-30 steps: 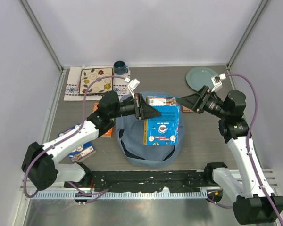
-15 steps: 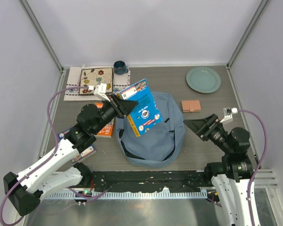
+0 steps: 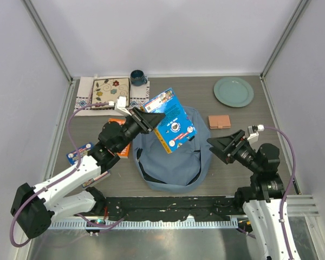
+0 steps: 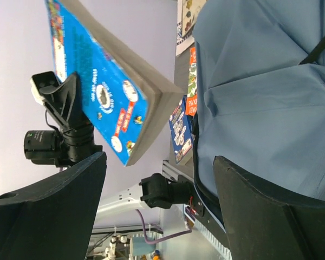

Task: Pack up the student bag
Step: Pick up the book from the center of the board.

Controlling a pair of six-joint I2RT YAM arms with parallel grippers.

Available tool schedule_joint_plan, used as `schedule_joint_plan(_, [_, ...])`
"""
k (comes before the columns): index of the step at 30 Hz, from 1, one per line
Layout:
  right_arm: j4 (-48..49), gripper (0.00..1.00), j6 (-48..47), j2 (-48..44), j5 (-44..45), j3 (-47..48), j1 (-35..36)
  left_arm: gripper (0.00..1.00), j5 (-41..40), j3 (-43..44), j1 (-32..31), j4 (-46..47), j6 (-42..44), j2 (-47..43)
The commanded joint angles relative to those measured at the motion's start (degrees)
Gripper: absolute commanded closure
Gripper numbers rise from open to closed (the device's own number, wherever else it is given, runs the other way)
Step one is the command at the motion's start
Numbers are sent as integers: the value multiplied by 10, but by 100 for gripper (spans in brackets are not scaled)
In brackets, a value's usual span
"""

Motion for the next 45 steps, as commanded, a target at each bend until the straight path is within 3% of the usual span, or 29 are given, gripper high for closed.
schedule_joint_plan(1, [76, 15, 31, 20, -24, -16, 1, 100, 6, 22, -7, 137, -22, 0])
schedule_joint_plan(10, [147, 15, 40, 78, -10, -2, 30, 100, 2, 20, -7, 175, -31, 23])
schedule_joint_plan(17, [179, 15, 30, 137, 129, 9, 186, 100, 0, 19, -8, 180, -33, 28])
schedule_joint_plan(21, [306, 15, 67, 188, 201, -19, 295, 100, -2, 17, -7, 187, -37, 24])
schedule_joint_plan(24, [381, 15, 72, 223, 249, -23, 339, 100, -4, 13, -7, 187, -41, 22])
schedule_joint_plan(38, [547, 15, 64, 297, 323, -16, 362, 100, -9, -35, -8, 245, -98, 8])
schedule_joint_plan(40, [567, 20, 71, 302, 318, -14, 363, 100, -10, -40, -8, 245, -99, 8])
schedule_joint_plan(45, [627, 44, 93, 326, 293, -14, 367, 100, -18, -53, -8, 246, -100, 6])
